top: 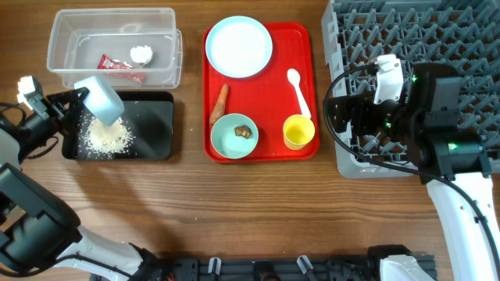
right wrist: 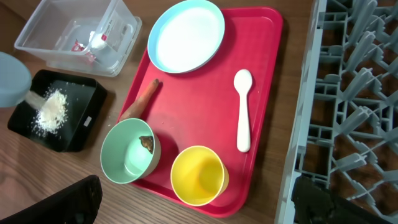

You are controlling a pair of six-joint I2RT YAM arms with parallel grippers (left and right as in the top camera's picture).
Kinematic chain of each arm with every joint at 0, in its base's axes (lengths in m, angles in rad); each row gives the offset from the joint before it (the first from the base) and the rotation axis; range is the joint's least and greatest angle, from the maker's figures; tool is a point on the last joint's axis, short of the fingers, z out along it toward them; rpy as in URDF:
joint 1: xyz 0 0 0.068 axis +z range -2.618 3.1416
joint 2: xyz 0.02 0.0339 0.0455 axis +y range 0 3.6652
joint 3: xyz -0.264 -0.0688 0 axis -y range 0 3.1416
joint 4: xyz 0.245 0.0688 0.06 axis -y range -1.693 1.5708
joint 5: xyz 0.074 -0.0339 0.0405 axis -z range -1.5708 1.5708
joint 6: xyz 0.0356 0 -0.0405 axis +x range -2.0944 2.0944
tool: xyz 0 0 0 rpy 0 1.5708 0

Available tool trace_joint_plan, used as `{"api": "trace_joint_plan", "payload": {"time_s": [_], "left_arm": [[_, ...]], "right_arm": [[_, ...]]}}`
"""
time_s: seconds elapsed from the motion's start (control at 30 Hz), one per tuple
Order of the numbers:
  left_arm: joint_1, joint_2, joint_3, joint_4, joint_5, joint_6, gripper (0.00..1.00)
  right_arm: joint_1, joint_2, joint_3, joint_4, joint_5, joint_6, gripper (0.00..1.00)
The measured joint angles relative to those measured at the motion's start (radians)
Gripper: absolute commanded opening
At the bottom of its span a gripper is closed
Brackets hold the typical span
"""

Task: Sort waste into correct bins and load items into the dishwasher rack
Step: 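Carry the bowl over the black tray and tip the rice out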

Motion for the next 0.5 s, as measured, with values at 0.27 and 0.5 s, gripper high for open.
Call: {"api": "trace_joint_plan", "payload": {"time_s": [0.27, 0.5], "left_arm": [[0.000, 0.000, 0.000, -0.041, 0.010, -0.001, 0.04], [0.000, 0.000, 0.000, -0.097, 0.017, -0.041, 0.04]], "right_arm": [[0.000, 0.000, 0.000, 0.000, 0.000, 0.000, 1.00], [0.000, 0.000, 0.000, 0.000, 0.000, 0.000, 1.00]]}}
